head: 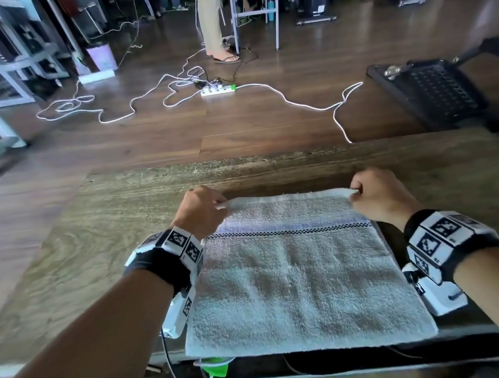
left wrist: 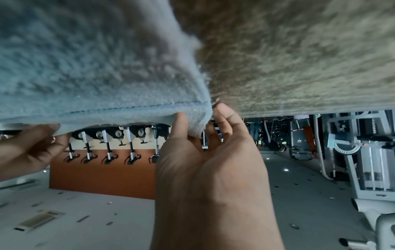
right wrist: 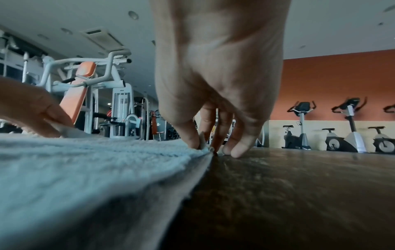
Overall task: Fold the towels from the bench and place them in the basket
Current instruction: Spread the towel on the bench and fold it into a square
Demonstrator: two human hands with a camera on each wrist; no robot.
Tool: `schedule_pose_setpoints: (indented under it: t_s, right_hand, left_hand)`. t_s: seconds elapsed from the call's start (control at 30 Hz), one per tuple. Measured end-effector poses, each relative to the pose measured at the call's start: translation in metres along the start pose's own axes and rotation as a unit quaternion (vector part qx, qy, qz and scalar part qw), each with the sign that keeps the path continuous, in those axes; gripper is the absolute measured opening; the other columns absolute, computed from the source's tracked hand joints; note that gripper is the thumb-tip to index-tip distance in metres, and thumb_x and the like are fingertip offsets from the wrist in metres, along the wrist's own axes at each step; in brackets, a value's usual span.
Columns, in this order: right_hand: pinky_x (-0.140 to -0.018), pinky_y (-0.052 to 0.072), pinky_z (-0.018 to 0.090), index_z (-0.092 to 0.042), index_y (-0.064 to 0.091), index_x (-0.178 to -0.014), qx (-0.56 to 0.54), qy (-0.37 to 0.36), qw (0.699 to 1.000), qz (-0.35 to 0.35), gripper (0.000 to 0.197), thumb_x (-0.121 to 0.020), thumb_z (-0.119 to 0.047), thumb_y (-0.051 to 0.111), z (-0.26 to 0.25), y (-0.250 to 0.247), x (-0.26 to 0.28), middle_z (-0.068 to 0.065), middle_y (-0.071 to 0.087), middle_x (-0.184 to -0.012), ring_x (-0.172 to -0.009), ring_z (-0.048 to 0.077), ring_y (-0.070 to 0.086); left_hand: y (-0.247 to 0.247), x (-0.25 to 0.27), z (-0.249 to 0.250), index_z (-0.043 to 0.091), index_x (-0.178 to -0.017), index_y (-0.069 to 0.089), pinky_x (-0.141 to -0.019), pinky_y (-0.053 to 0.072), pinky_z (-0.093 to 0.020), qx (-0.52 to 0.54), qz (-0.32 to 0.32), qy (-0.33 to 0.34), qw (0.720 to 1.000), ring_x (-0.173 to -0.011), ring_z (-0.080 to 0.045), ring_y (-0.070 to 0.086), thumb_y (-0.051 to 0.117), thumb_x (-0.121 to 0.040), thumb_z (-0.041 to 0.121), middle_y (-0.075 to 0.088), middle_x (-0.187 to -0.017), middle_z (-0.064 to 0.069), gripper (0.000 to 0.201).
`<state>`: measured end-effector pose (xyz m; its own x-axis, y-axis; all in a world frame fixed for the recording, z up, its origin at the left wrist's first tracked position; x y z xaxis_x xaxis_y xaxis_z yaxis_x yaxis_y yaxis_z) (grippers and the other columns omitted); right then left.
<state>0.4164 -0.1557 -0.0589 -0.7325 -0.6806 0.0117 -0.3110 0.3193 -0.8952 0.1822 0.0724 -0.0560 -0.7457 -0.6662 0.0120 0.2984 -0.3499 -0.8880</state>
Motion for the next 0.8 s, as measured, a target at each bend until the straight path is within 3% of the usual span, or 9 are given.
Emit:
schedule_pose_setpoints:
  t_s: [0.1, 0.2, 0.27, 0.33, 0.43, 0.5, 0.6, 0.7, 0.8]
  right_hand:
    - [-0.054, 0.043, 0.034, 0.009, 0.065, -0.078, 0.002, -0.021, 1.0, -0.007, 0.01, -0.081, 0.0, 0.063, -0.005, 0.001, 0.002, 0.026, 0.07, -0.083, -0.077, 0.04, 0.069]
    - [-0.061, 0.054, 0.039, 0.005, 0.067, -0.078, 0.006, -0.029, 0.999, -0.017, 0.006, -0.083, 0.002, 0.066, -0.013, -0.006, 0.008, 0.02, 0.069, -0.083, -0.077, 0.031, 0.068]
    - [-0.057, 0.05, 0.027, -0.003, 0.065, -0.078, -0.012, -0.04, 0.999, -0.013, 0.009, -0.085, 0.003, 0.065, -0.019, -0.012, 0.015, 0.01, 0.067, -0.084, -0.074, 0.02, 0.063]
    - [-0.056, 0.039, 0.015, -0.01, 0.063, -0.08, -0.03, -0.058, 0.998, -0.004, 0.015, -0.086, 0.004, 0.064, -0.022, -0.018, 0.02, 0.003, 0.065, -0.086, -0.077, 0.017, 0.06]
    - [-0.062, 0.038, 0.011, -0.015, 0.067, -0.084, -0.053, -0.09, 0.994, -0.015, 0.019, -0.088, 0.003, 0.061, -0.025, -0.025, 0.031, -0.001, 0.065, -0.09, -0.087, 0.016, 0.062]
    - [-0.069, 0.045, 0.015, -0.013, 0.074, -0.09, -0.053, -0.112, 0.992, -0.017, 0.023, -0.089, 0.004, 0.059, -0.03, -0.033, 0.042, -0.002, 0.069, -0.094, -0.089, 0.014, 0.064]
    - [-0.076, 0.052, 0.026, -0.012, 0.077, -0.095, -0.042, -0.124, 0.991, 0.0, 0.024, -0.09, 0.002, 0.059, -0.037, -0.049, 0.06, -0.004, 0.072, -0.093, -0.086, 0.014, 0.068]
    - [-0.078, 0.051, 0.03, -0.008, 0.078, -0.091, -0.042, -0.122, 0.992, 0.002, 0.017, -0.094, -0.006, 0.061, -0.04, -0.062, 0.076, 0.0, 0.075, -0.092, -0.087, 0.016, 0.068]
    - [-0.073, 0.052, 0.033, -0.003, 0.071, -0.077, -0.03, -0.137, 0.99, 0.012, 0.021, -0.094, -0.003, 0.059, -0.046, -0.076, 0.094, 0.003, 0.073, -0.081, -0.08, 0.021, 0.067]
  left_hand:
    - [-0.003, 0.0, 0.001, 0.008, -0.104, 0.073, -0.05, 0.048, -0.014, -0.012, -0.006, -0.004, 1.0, -0.07, -0.018, 0.069, 0.073, -0.086, 0.024, 0.074, -0.097, -0.008, 0.024]
    - [-0.005, 0.003, 0.004, 0.006, -0.105, 0.072, -0.052, 0.055, -0.017, 0.003, -0.003, 0.0, 1.0, -0.068, -0.018, 0.071, 0.07, -0.088, 0.012, 0.074, -0.095, -0.01, 0.018]
    - [-0.008, 0.007, 0.007, 0.007, -0.104, 0.072, -0.055, 0.058, -0.021, 0.014, -0.01, -0.001, 1.0, -0.069, -0.017, 0.071, 0.07, -0.088, 0.008, 0.074, -0.094, -0.009, 0.017]
    - [-0.012, 0.013, 0.009, 0.008, -0.105, 0.073, -0.051, 0.055, -0.016, 0.007, -0.023, 0.001, 1.0, -0.065, -0.015, 0.069, 0.072, -0.086, 0.009, 0.074, -0.092, -0.007, 0.019]
    - [-0.023, 0.026, 0.016, 0.01, -0.109, 0.073, -0.058, 0.053, -0.013, -0.05, -0.044, 0.021, 0.998, -0.071, -0.013, 0.067, 0.074, -0.086, 0.017, 0.074, -0.099, -0.006, 0.024]
    - [-0.032, 0.035, 0.021, 0.01, -0.111, 0.072, -0.068, 0.053, -0.015, -0.063, -0.046, 0.035, 0.996, -0.079, -0.012, 0.067, 0.072, -0.087, 0.02, 0.074, -0.106, -0.006, 0.026]
    - [-0.047, 0.052, 0.027, 0.01, -0.112, 0.072, -0.064, 0.046, -0.013, -0.054, -0.054, 0.048, 0.996, -0.078, -0.011, 0.065, 0.065, -0.093, 0.021, 0.073, -0.109, -0.005, 0.023]
    - [-0.061, 0.072, 0.031, 0.009, -0.115, 0.072, -0.075, 0.057, -0.033, -0.059, -0.064, 0.06, 0.994, -0.088, -0.024, 0.071, 0.055, -0.099, 0.021, 0.073, -0.107, -0.011, 0.026]
    - [-0.085, 0.094, 0.036, 0.01, -0.111, 0.074, -0.083, 0.054, -0.029, -0.041, -0.014, 0.062, 0.997, -0.092, -0.02, 0.067, 0.062, -0.095, 0.018, 0.071, -0.11, -0.008, 0.022]
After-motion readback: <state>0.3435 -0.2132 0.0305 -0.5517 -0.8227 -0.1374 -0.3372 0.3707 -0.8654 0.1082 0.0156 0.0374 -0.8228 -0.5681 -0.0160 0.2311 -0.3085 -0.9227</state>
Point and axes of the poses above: each hand's wrist, its own x-axis away from the middle knuckle, its own y-axis out of the palm, z = x × y, the point moved 8 cm from there along -x, towards the middle knuckle
